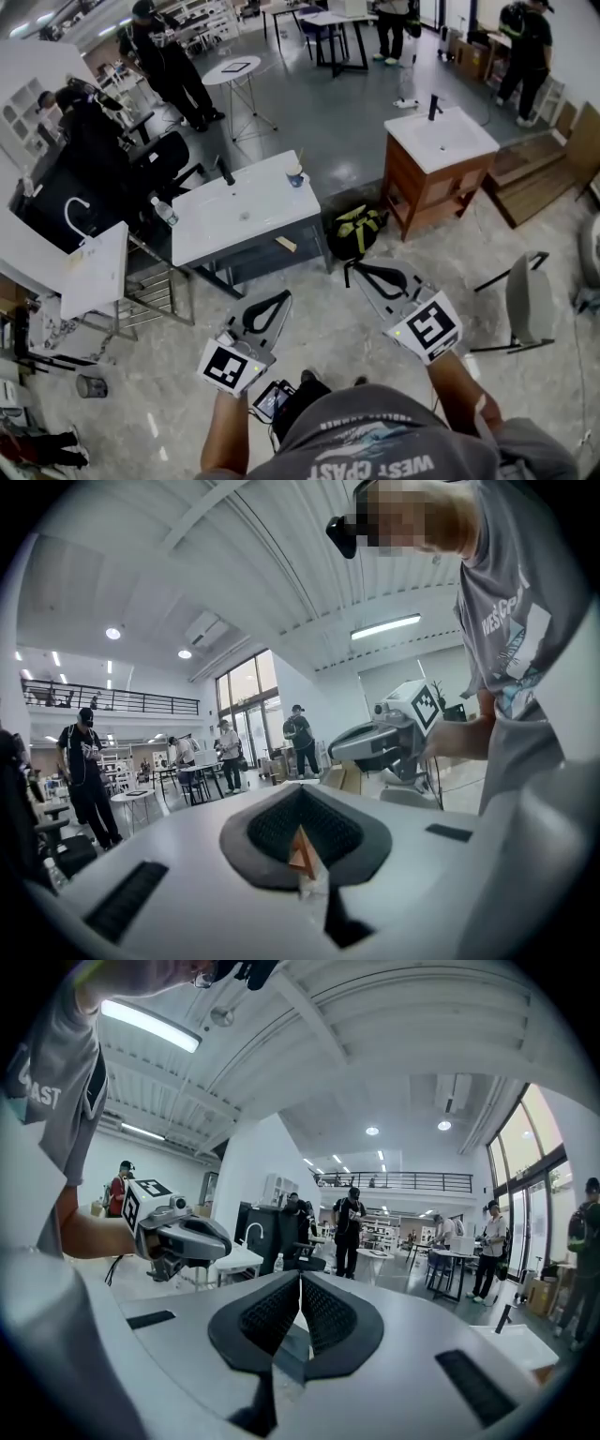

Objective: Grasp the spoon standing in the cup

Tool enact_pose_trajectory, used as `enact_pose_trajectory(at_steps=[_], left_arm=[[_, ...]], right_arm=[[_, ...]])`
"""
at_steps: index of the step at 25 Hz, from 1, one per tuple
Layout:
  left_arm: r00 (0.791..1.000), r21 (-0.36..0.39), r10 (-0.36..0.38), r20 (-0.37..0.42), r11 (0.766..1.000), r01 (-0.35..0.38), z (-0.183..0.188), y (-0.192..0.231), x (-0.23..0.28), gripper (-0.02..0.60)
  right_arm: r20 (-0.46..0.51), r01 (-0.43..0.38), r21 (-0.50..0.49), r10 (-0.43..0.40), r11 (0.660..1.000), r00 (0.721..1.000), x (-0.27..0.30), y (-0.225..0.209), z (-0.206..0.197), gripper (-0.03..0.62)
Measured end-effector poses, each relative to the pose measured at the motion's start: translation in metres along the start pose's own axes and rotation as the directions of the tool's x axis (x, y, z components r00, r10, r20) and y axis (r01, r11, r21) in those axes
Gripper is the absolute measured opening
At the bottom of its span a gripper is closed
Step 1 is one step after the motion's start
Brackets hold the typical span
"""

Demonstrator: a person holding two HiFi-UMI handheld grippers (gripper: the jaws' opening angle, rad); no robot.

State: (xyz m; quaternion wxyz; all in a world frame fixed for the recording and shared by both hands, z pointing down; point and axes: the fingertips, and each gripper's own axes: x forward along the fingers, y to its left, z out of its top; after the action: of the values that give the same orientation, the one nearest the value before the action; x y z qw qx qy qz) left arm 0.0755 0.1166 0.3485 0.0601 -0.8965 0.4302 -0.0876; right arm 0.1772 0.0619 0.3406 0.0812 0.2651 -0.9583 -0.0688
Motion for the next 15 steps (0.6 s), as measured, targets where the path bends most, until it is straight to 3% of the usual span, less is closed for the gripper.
enact_pose_trajectory(at_steps=[5, 15], left_arm=[[1.000, -0.003, -0.008, -0.007, 1.000, 0.008, -0.011, 0.028, 0.008, 0.002], [0.992, -0.031, -0.109, 0.055, 0.993, 0.111, -0.026, 0.120, 0.041, 0.002]], right_arm=[[-0.024, 0.020, 0.020, -0.019, 1.000, 1.000, 0.017, -0.006, -0.014, 0.032], [-0.071, 0.130, -0.005, -0.130, 0.992, 0.989, 0.093, -0.040, -0.004, 0.032]])
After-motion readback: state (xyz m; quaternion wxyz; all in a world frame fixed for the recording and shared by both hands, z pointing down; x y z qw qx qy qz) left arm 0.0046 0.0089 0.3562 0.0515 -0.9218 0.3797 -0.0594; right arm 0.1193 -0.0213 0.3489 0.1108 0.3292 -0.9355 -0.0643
